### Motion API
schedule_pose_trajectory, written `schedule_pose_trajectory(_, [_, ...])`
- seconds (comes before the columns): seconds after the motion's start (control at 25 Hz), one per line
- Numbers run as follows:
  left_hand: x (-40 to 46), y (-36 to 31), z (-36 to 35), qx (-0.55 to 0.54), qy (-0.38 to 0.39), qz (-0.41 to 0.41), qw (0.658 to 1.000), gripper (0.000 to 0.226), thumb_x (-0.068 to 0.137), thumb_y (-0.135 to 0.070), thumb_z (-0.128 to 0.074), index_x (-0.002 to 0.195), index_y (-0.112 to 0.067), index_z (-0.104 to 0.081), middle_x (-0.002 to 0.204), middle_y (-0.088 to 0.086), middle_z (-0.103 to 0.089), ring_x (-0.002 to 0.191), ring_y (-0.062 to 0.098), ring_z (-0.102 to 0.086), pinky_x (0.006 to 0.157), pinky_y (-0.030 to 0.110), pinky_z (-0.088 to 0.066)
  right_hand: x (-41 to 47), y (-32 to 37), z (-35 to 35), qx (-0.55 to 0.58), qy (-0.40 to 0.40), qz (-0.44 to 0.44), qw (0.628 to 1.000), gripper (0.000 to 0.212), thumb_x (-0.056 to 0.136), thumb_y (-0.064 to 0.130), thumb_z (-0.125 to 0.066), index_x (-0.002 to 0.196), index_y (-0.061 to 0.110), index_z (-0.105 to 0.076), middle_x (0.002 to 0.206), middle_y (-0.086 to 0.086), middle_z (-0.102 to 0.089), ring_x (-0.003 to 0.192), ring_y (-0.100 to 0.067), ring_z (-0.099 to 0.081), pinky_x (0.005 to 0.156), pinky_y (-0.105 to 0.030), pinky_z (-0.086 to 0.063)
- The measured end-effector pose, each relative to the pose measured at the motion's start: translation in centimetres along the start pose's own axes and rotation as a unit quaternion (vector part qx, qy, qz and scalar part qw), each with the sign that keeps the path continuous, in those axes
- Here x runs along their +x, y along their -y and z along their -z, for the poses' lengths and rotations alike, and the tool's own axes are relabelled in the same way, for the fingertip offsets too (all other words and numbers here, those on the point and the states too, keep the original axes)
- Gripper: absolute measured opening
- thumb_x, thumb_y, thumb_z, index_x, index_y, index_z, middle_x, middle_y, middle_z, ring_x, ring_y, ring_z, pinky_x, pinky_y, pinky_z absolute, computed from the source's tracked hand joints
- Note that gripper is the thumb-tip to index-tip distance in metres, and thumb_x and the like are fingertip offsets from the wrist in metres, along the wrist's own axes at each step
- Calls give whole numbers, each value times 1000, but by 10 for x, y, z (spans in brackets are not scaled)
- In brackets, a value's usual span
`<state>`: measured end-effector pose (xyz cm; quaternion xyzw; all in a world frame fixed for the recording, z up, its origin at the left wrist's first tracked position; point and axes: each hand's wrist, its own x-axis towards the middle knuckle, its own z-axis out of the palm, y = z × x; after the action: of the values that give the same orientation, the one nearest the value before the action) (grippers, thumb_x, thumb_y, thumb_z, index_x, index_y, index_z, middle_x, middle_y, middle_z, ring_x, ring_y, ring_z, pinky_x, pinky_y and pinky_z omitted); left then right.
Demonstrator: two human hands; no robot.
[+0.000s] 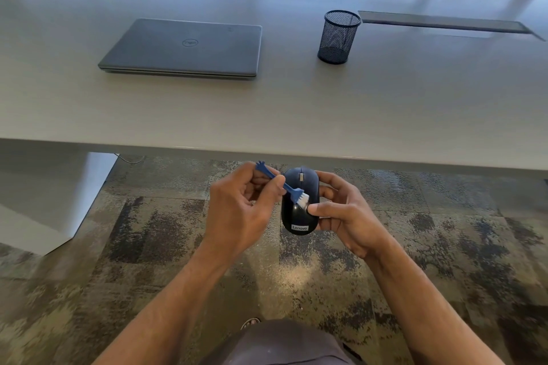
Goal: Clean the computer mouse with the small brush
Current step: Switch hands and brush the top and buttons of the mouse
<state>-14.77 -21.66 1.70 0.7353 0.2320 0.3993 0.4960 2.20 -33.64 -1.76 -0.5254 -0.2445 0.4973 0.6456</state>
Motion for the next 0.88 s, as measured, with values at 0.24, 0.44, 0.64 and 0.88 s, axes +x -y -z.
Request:
schedule_pose_trajectory(0.24, [5,-7,7,48,-41,-4,998,5,90,-31,-67,91,-35,-65,74,-6,-73,68,3,-73,62,19,-60,0,-3,3,5,-14,-2,1000,64,70,-2,-73,130,12,-58,113,-17,-69,93,-34,-72,64,-41,-60])
schedule_pose_trajectory(0.44, [-3,-8,-8,23,10,2,1000,16,92,-32,-65,99,-19,-70,83,-1,-74,75,12,-74,67,32,-63,2,-4,-1,-4,-8,2,1000,64,71,0,-74,131,11,-57,110,-17,-70,89,-32,-73,63,-38,-59])
schedule_pose_trajectory(0.64, [13,2,9,61,-46,27,997,3,93,-25,-65,95,-25,-67,83,-4,-74,73,9,-74,66,25,-62,2,-4,1,0,-10,0,1000,65,70,-1,-73,131,10,-57,112,-21,-66,86,-31,-73,59,-36,-59])
schedule_pose_trajectory(0.88, [9,6,5,-97,14,66,993,12,93,-16,-67,96,-26,-72,85,-2,-77,73,17,-76,68,25,-61,5,-4,-1,19,6,0,1000,65,71,-2,-72,133,8,-56,109,-17,-70,84,-28,-73,58,-35,-59])
